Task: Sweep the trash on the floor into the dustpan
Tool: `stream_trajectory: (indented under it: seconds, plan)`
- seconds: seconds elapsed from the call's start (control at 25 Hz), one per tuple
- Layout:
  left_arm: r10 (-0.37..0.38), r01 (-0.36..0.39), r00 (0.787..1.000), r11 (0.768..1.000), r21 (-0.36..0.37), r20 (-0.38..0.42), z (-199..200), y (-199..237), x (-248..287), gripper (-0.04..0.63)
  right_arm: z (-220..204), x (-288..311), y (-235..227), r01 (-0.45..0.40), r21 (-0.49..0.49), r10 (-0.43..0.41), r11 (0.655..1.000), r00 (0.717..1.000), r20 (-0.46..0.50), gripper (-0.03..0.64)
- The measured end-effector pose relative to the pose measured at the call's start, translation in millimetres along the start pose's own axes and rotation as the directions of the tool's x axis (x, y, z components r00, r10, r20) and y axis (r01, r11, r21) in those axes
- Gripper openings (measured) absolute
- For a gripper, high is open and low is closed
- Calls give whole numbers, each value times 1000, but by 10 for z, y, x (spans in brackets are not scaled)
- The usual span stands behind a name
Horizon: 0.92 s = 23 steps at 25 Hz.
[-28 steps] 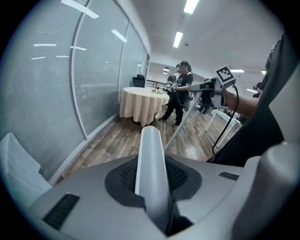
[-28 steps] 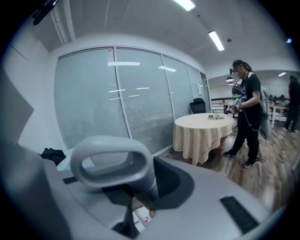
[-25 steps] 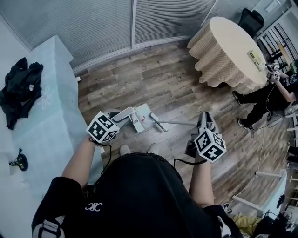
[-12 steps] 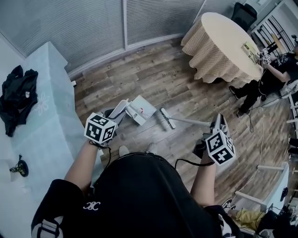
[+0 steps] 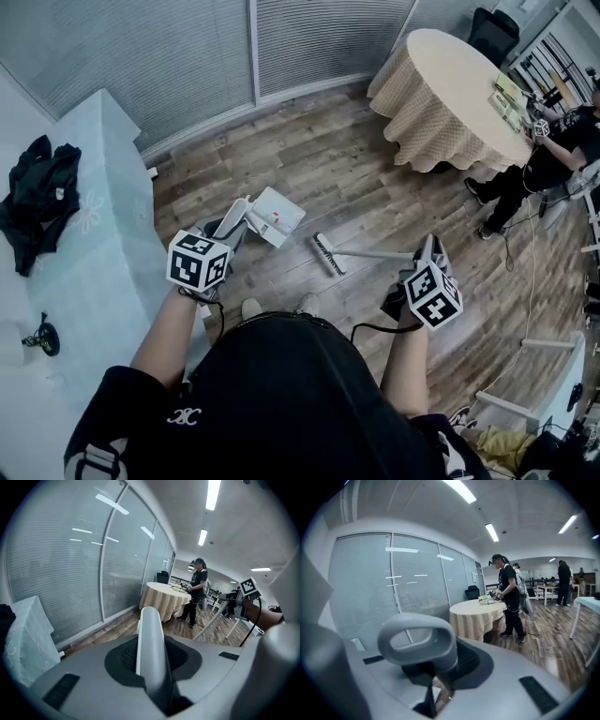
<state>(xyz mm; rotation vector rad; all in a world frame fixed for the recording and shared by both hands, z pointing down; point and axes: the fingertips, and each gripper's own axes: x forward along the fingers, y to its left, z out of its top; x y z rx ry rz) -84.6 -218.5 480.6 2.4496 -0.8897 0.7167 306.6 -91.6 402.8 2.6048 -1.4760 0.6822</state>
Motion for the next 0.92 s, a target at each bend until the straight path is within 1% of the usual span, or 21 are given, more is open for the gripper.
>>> stream_trajectory:
  seconds: [0.28, 0.44, 0.72, 0.92]
  plan:
    - [26, -27, 999, 1000, -17, -18, -59, 17, -20, 83, -113, 34, 99, -36, 22, 36, 999, 999, -30, 52]
    - [33, -34, 999, 999, -33, -27, -136, 43, -53, 83, -168, 5, 205, -70, 15, 70, 997, 997, -41, 52]
    - [25, -27, 999, 998, -51, -47, -280, 29, -78, 84, -172, -62, 346, -112, -15, 112, 994, 993, -29, 52]
    - [15, -18, 997, 999, -43, -70, -345, -31, -42, 84, -155, -84, 352, -124, -24, 124, 992, 992, -27, 52]
